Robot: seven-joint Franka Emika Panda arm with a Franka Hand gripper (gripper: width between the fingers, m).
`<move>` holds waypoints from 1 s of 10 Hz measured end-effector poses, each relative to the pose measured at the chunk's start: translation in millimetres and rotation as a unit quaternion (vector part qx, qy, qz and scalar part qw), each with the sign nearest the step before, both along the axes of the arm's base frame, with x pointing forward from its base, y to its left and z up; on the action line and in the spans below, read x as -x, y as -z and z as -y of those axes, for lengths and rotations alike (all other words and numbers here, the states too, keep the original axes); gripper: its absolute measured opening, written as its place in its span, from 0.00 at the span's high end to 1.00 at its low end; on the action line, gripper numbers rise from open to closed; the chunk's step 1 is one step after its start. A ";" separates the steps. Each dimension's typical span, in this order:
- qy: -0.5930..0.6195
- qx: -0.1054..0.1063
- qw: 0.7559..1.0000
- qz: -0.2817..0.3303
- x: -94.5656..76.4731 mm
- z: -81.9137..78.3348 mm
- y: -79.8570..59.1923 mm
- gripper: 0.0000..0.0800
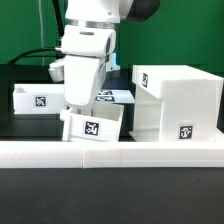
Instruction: Assemble drawer
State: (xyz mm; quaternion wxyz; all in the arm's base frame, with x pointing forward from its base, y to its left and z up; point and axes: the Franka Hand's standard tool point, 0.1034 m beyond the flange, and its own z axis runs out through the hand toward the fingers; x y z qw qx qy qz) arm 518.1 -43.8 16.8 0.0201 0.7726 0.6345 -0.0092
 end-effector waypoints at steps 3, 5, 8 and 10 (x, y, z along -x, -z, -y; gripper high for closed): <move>-0.052 0.005 0.999 -0.008 -1.5 -0.8 1.8 0.95; -0.044 0.005 0.999 -0.008 -1.5 -0.7 2.4 0.95; -0.042 0.005 0.999 -0.010 -0.7 -1.6 4.1 0.95; -0.044 0.003 0.999 -0.011 0.7 -3.7 5.0 0.95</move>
Offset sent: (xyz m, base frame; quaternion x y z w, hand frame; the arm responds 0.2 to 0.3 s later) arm 0.0048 0.0027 0.0016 0.0067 -0.0203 -0.0081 0.9997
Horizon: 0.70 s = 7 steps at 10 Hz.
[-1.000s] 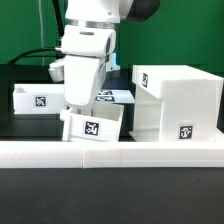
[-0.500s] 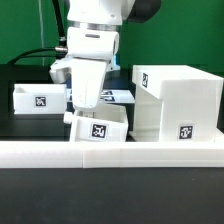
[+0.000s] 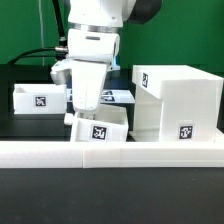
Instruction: Assemble drawer
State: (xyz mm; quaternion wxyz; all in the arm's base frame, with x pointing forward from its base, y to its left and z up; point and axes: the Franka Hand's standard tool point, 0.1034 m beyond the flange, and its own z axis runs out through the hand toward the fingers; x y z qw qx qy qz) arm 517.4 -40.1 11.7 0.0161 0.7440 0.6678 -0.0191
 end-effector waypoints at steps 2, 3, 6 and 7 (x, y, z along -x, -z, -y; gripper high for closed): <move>0.003 0.001 1.000 -0.002 -1.3 5.6 -0.2 0.95; -0.012 -0.004 1.000 -0.001 -1.3 11.8 -0.3 0.95; -0.001 -0.034 0.999 0.002 0.1 26.5 -0.8 0.95; -0.001 -0.034 0.999 0.002 -0.4 24.4 -1.1 0.95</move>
Offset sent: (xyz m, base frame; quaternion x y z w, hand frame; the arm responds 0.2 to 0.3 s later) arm 0.0018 0.0029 0.0018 -0.0076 0.2004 -0.0021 0.9797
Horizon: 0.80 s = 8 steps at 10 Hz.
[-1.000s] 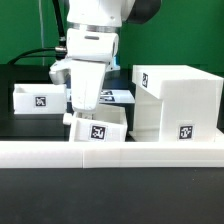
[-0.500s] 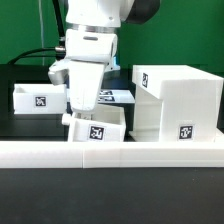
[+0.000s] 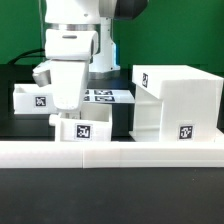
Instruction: Assemble drawer
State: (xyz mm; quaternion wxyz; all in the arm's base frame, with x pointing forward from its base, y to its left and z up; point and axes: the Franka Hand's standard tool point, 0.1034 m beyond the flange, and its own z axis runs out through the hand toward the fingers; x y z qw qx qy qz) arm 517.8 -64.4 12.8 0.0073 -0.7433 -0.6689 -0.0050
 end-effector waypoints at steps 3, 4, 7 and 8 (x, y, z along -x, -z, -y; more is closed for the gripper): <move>-0.009 0.003 1.000 0.008 -18.8 -13.3 -11.2 0.95; -0.009 0.004 1.000 0.013 -20.8 -12.7 -12.4 0.95; -0.015 0.004 1.000 0.010 -18.6 -13.1 -9.0 0.95; -0.029 0.004 1.000 0.009 -18.2 -17.2 -7.1 0.95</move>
Offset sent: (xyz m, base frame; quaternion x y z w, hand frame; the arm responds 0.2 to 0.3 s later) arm 0.0159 0.0018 0.0185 -0.0487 -0.0078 -0.0227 0.9985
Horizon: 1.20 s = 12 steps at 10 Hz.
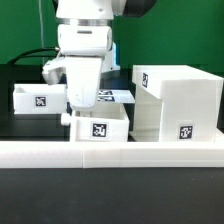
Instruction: Assemble drawer
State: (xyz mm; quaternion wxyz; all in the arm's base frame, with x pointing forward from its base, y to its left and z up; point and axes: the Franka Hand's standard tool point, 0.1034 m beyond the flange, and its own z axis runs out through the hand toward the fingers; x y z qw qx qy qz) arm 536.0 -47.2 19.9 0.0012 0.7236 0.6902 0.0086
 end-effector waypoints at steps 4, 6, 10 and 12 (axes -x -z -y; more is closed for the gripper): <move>-0.028 0.003 1.000 -0.003 -6.2 -17.7 -1.4 0.95; -0.027 0.002 1.000 -0.005 -5.2 -17.0 -0.3 0.95; -0.038 -0.002 0.999 -0.008 -4.4 -37.9 2.9 0.95; -0.034 -0.002 0.999 -0.010 -3.6 -38.6 4.7 0.95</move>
Offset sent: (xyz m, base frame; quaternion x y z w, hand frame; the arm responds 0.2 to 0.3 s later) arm 0.0079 -0.0008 0.0058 -0.0120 -0.0266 -0.0401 0.9988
